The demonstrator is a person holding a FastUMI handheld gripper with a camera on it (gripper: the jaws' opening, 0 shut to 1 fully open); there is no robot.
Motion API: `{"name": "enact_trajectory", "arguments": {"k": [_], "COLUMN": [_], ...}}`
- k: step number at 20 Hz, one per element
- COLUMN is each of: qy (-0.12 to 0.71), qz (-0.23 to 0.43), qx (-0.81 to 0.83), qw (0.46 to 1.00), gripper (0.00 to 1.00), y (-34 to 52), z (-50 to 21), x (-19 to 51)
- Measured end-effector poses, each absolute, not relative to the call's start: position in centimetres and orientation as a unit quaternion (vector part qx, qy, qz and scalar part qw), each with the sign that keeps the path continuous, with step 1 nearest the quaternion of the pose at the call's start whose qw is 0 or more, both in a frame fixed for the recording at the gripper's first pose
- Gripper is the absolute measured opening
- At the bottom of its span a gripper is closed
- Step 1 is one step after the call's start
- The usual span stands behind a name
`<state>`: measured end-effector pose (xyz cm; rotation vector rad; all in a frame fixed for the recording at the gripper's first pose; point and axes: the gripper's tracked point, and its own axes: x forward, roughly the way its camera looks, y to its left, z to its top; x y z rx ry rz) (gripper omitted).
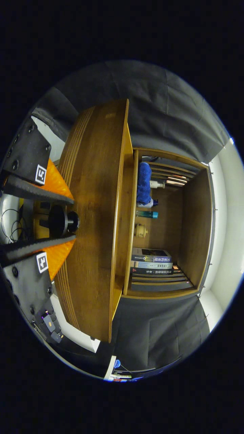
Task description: Pull open the drawer, take out the items inside it, and place them on the countertop above the cabinet.
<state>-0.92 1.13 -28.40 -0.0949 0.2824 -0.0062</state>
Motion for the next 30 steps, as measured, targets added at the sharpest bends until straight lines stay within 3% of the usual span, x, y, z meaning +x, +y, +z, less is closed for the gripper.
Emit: {"name": "enact_trajectory", "arguments": {"k": [9, 16, 22, 26, 30], "qy": [0.142, 0.068, 0.083, 0.141, 0.255], "qz": [0.014, 0.032, 0.036, 0.016, 0.006], "qx": [-0.036, 0.001, -0.026, -0.020, 0.005], "qw": [0.989, 0.997, 0.996, 0.990, 0.967], "gripper": [0.99, 0.98, 0.98, 0.98, 0.98], "y": [2.0, 2.2, 1.3, 0.6, 0.1], "z": [-27.2, -15.2, -7.5, -6.6, -11.9], "x": [-2.1, -2.7, 4.2, 10.5, 16.0]}}
